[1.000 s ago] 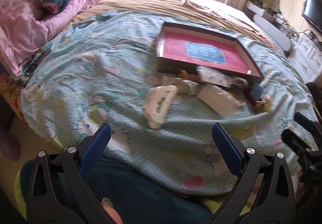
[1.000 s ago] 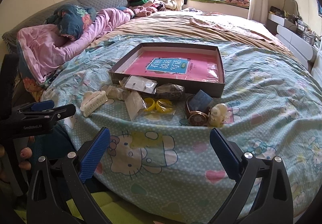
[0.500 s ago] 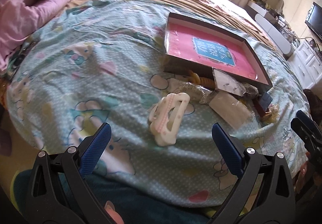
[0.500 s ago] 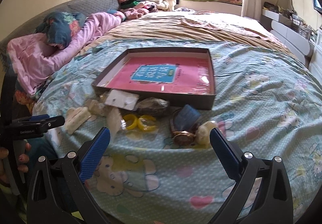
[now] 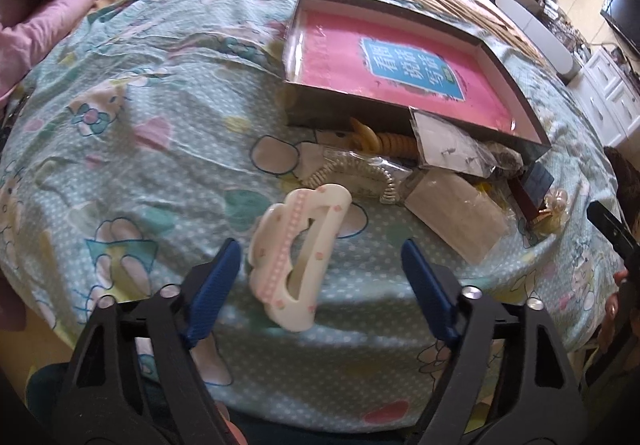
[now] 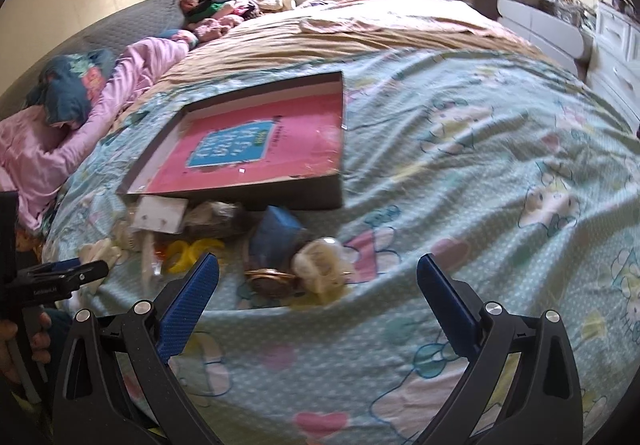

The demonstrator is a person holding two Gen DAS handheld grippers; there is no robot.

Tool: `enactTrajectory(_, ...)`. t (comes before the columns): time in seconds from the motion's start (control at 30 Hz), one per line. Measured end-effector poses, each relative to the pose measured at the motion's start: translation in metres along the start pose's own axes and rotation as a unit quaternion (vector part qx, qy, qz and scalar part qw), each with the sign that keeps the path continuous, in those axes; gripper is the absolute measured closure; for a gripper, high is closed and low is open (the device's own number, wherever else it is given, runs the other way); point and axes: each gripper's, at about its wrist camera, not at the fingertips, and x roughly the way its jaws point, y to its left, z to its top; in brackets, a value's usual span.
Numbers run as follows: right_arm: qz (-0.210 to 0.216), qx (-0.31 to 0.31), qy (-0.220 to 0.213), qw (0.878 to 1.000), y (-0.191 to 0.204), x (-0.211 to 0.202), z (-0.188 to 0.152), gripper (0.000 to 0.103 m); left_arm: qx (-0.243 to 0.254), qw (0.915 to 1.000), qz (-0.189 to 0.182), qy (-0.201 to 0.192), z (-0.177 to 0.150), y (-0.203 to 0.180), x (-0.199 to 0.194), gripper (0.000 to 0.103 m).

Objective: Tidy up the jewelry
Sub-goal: 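Grasp the white claw hair clip with the left tool while the right grasps the white pearl clip, then carry both clips into the pink tray and open the left tool to release the claw clip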

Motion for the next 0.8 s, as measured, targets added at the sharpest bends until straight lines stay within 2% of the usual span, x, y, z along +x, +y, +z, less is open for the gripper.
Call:
enactTrajectory(0.07, 0.007, 0.005, 0.009, 1.000, -0.004, 0.006, -0.001, 0.018, 0.004, 1.0000, 0.005, 0.001, 0.001, -0.002, 0.002, 0.039)
enactTrajectory(0.27, 0.020, 0.001, 0.033, 0.999, -0.006, 0.026, -0.004, 0.032, 0.018, 0.9997, 0.015, -0.001, 0.006, -0.009, 0.006, 0.058)
enactTrajectory(0.4, 0.029, 0.000, 0.043, 0.999, -0.007, 0.038, -0.006, 0.045, 0.024, 0.9996, 0.017, -0.002, 0.008, -0.011, 0.008, 0.059)
enactTrajectory(0.47, 0.035, 0.004, 0.040, 0.999, -0.010, 0.040, -0.004, 0.059, 0.026, 0.9995, 0.017, -0.003, 0.007, -0.013, 0.008, 0.060)
enactTrajectory(0.6, 0.048, 0.001, 0.039, 0.998, -0.013, 0.042, -0.004, 0.061, 0.028, 0.9994, 0.012, -0.014, 0.009, -0.014, 0.003, 0.069)
enactTrajectory(0.67, 0.051, 0.001, 0.033, 0.998, -0.014, 0.039, -0.004, 0.068, 0.026, 0.9994, 0.008, -0.020, 0.011, -0.014, -0.001, 0.069)
enactTrajectory(0.8, 0.054, 0.007, 0.018, 0.998, -0.021, 0.029, -0.001, 0.068, 0.019, 0.9993, 0.002, -0.031, 0.016, -0.011, -0.009, 0.070)
